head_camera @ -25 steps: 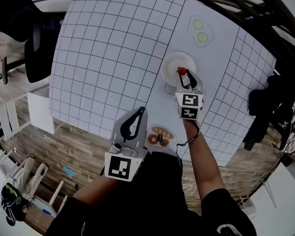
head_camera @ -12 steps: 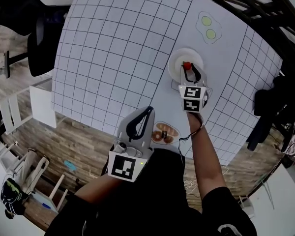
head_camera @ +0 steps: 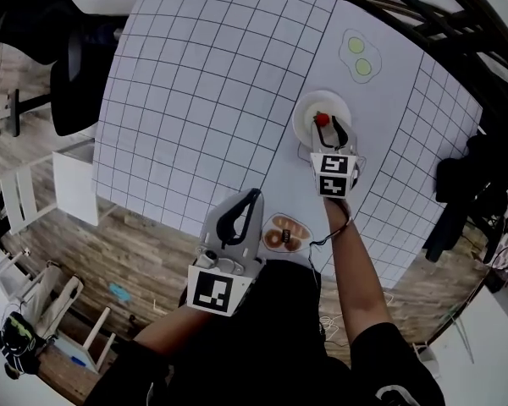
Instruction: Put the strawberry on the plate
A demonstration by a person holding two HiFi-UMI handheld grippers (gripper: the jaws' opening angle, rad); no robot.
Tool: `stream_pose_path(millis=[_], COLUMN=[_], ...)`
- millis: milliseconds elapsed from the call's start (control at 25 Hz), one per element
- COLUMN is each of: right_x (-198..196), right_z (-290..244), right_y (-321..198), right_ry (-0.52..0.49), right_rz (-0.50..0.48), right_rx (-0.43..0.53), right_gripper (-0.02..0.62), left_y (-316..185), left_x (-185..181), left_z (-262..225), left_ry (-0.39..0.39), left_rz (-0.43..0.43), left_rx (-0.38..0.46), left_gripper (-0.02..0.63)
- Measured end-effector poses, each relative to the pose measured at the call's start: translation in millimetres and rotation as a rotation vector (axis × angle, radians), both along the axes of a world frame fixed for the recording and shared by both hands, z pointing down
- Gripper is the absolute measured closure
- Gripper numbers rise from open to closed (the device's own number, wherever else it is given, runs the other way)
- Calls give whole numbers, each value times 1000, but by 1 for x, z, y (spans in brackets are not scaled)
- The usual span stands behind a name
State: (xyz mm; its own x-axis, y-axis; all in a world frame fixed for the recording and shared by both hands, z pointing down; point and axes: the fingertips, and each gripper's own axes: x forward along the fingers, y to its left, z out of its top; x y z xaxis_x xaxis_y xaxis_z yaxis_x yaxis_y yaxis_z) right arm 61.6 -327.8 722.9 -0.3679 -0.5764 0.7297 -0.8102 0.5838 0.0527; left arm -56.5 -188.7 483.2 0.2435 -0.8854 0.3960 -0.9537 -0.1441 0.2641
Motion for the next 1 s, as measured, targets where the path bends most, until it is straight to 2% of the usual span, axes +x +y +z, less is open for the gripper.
stream_pose_path(millis=[120,280,400,600,720,1000], right_x=[-1,-11,-16,-21,-17,-5], right_z=[-8,-24,-44,-83,-109,-178], right_y=[2,14,26,47,62,91], right_ry=[-9,46,23,-109,-158,-217], right_rz=[-6,-99,-117,-29,21,96], right_rx=[8,56,72,35,26,99], right_gripper=[413,411,411,413,411,413], left_y=[2,8,11,18,23,33], left_x=[-4,-7,-1,13,11,-15], left_z=[-5,-16,-27,-44,-55,-83], left_ry=[-5,-12,-15,-1,19,-4], left_rz=[-10,-2,19,66,54,37], left_rx=[13,37,72,123,142,221], left_gripper=[597,597,597,597,597,597])
